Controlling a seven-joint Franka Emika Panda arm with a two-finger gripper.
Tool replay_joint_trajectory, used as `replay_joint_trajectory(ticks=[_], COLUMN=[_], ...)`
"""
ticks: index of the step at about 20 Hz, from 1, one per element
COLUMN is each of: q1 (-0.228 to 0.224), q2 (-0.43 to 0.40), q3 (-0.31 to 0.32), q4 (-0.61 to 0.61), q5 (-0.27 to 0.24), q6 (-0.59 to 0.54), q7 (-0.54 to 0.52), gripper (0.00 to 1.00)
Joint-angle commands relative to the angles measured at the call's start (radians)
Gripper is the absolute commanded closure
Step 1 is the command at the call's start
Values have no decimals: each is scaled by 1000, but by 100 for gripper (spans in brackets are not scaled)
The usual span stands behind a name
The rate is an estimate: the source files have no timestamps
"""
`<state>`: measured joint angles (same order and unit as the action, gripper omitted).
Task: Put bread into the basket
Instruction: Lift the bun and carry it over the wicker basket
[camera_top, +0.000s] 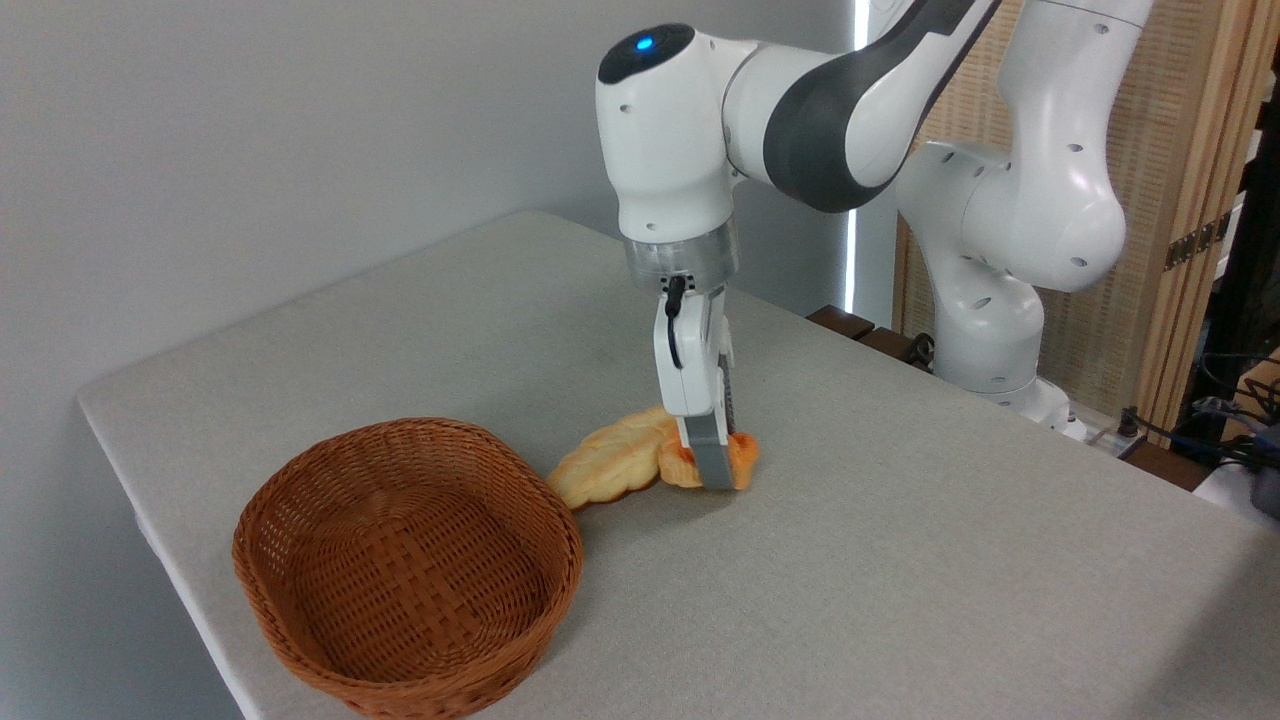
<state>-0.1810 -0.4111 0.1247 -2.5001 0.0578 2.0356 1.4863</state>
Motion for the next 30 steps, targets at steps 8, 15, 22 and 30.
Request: replay_joint_trajectory(ticks=[8,15,22,30], q1=[-5,-6,-31,-31], q2=[-8,176,383,491], q3=[102,84,62,-42], q4=[119,348,575,578], q5=[-154,-340,-521,-543], q6=[14,9,37,209], q7=[-3,-171,-346,-357], gripper=[53,52,46,43])
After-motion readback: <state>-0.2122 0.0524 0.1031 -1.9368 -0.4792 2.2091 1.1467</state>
